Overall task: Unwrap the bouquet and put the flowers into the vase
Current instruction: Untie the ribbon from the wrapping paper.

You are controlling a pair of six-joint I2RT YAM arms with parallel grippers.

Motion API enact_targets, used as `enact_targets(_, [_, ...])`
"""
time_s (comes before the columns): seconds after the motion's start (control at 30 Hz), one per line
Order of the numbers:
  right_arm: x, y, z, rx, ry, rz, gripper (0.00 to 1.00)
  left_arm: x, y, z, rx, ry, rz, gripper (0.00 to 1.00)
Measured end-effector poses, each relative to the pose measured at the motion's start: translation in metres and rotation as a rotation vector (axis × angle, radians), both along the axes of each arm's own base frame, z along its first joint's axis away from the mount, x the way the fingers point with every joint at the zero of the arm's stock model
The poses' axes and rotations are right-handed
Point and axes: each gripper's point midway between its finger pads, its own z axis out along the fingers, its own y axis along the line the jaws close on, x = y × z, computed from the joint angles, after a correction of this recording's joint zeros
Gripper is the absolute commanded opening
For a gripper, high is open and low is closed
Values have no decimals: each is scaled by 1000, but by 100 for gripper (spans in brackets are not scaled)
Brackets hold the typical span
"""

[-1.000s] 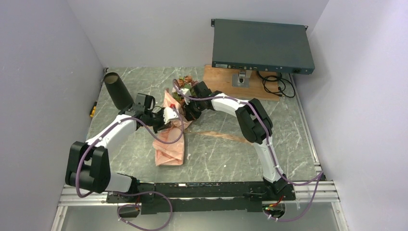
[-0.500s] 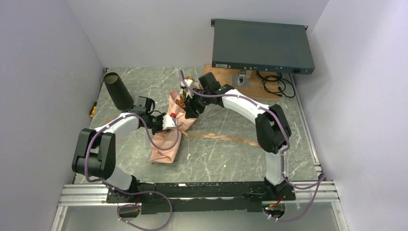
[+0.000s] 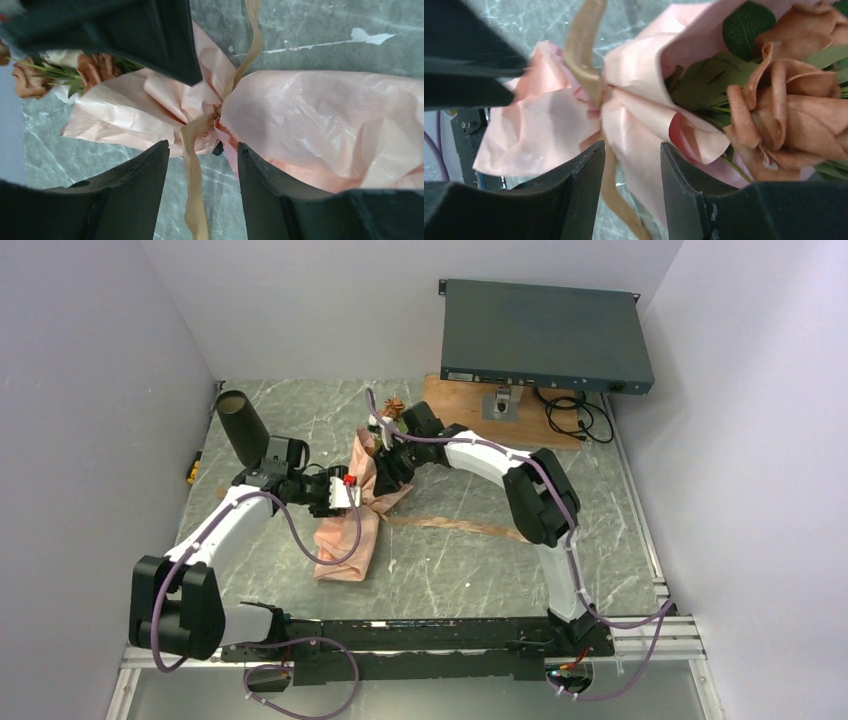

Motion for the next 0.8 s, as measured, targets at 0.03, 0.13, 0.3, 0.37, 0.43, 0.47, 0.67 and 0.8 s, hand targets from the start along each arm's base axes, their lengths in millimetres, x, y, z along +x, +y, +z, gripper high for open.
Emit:
enact_targets(0.03, [0, 2, -10, -11, 22, -4, 47, -2, -1, 5, -5, -5, -8, 58])
enact_targets(0.13, [4, 6, -33, -32, 57, -19, 45, -8, -4, 15, -14, -7, -36, 57])
enact_targets(0.3, [11, 12, -45, -51, 52, -37, 36, -20, -26, 9, -11, 43, -106, 58])
enact_targets(0.37, [14, 15, -48, -63, 38, -43, 33, -24, -38, 3, -8, 78, -134, 59])
enact_targets(0.43, [14, 16, -53, -79, 28, -47, 31, -29, -47, -7, 2, 119, -160, 58])
enact_targets(0.47, [14, 16, -55, -86, 24, -48, 29, -30, -49, -13, 11, 139, -169, 56])
enact_targets(0.67, [16, 14, -66, -123, 1, -47, 22, -47, -31, -50, 105, 294, -157, 31])
enact_targets(0.8, [16, 14, -68, -133, -12, -42, 18, -63, -11, -65, 150, 366, -148, 19])
